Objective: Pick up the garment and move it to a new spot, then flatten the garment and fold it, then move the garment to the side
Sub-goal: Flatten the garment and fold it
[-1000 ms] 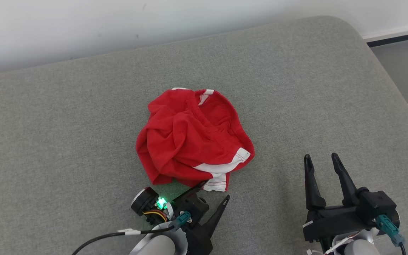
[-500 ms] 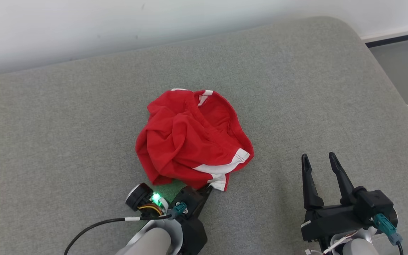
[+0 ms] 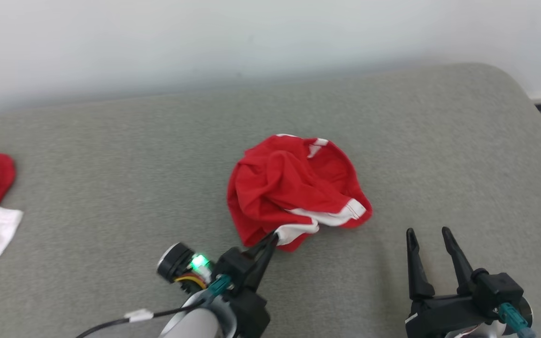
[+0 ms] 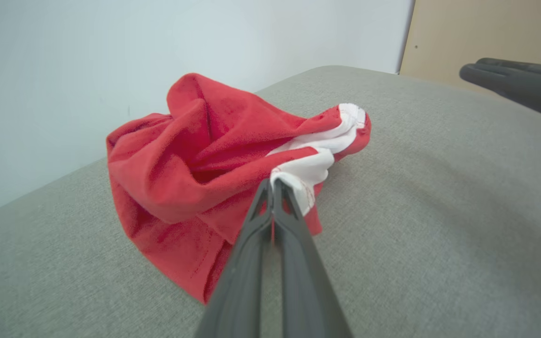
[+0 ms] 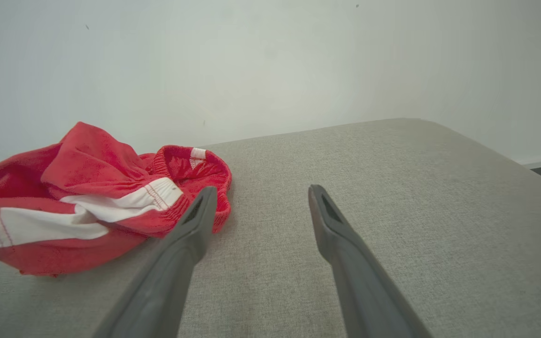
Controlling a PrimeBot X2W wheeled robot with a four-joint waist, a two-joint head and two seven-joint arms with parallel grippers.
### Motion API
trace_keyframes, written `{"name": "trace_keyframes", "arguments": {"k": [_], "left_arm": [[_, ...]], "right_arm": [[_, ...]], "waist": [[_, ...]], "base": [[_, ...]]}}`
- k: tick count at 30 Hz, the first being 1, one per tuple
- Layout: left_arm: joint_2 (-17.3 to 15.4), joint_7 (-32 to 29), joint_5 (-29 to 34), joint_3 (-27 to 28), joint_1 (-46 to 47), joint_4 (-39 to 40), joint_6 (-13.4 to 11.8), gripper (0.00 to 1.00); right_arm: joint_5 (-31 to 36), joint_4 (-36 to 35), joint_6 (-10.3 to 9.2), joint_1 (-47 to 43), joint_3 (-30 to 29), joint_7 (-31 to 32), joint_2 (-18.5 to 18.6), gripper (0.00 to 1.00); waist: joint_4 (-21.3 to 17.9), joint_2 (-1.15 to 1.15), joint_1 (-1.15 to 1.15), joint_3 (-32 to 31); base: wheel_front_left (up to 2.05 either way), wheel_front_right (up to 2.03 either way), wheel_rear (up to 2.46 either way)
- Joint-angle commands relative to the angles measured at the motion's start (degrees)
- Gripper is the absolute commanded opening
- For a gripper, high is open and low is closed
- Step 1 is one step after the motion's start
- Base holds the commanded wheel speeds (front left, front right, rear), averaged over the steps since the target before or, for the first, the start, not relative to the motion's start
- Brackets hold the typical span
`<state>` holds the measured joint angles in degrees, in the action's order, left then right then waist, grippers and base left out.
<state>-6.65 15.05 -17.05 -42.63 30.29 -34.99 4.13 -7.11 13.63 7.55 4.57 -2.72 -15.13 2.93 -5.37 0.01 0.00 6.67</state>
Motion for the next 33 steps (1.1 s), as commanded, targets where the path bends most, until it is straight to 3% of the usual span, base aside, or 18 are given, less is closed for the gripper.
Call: {"name": "trace_keyframes", "arguments": {"k": [1,6,11,19,20,21,26,33], "left_arm": [[-1.29,0.19,0.48,0.4,-2.3,1.6,-0.33,0.0],[-6.02,0.19,-0.13,2.12,-8.33,6.37,-1.41,0.0],[-10.31,0.19,-2.69,5.36,-15.7,8.88,-3.47,0.0],[-12.2,0.19,-4.81,7.95,-22.46,8.06,-4.34,0.0],[-11.82,0.19,-5.01,8.59,-22.72,8.29,-4.74,0.19],[-11.54,0.19,-5.02,9.04,-23.05,8.5,-4.81,1.0],[-10.8,0.19,-4.87,12.98,-24.97,11.43,-6.67,1.0],[-12.42,0.19,-4.53,17.93,-28.37,14.44,-8.01,1.0]], "right_arm": [[-0.47,0.2,-0.13,-0.99,0.33,-0.03,-0.09,1.0],[-1.1,0.53,-0.13,-2.02,0.75,-0.03,-0.07,1.0],[-1.6,0.76,-0.13,-2.02,1.22,-0.03,-0.07,1.0],[-1.35,1.05,-0.13,-2.51,0.77,-0.03,-0.06,1.0],[-1.3,1.09,-0.13,-2.56,0.65,-0.02,-0.07,1.0],[-1.25,1.15,-0.13,-2.65,0.56,-0.02,-0.07,1.0],[-1.33,1.08,-0.13,-3.09,0.23,-0.02,-0.08,1.0],[-1.83,1.06,-0.13,-3.38,0.56,-0.02,-0.08,1.0]], "waist": [[4.84,-0.01,0.0,-3.88],[7.59,-0.01,0.0,-5.4],[7.7,-0.01,0.0,-5.65],[7.12,-0.01,0.0,-6.16],[7.14,-0.01,0.0,-6.28],[7.2,-0.01,0.0,-6.43],[7.91,-0.01,0.0,-7.2],[9.62,-0.01,0.0,-7.92]], "base": [[0.0,0.0,0.0],[0.0,0.0,0.0],[0.0,0.0,0.0],[0.0,0.0,0.0],[0.0,0.0,0.0],[0.0,0.0,0.0],[0.0,0.0,0.0],[0.0,0.0,0.0]]}}
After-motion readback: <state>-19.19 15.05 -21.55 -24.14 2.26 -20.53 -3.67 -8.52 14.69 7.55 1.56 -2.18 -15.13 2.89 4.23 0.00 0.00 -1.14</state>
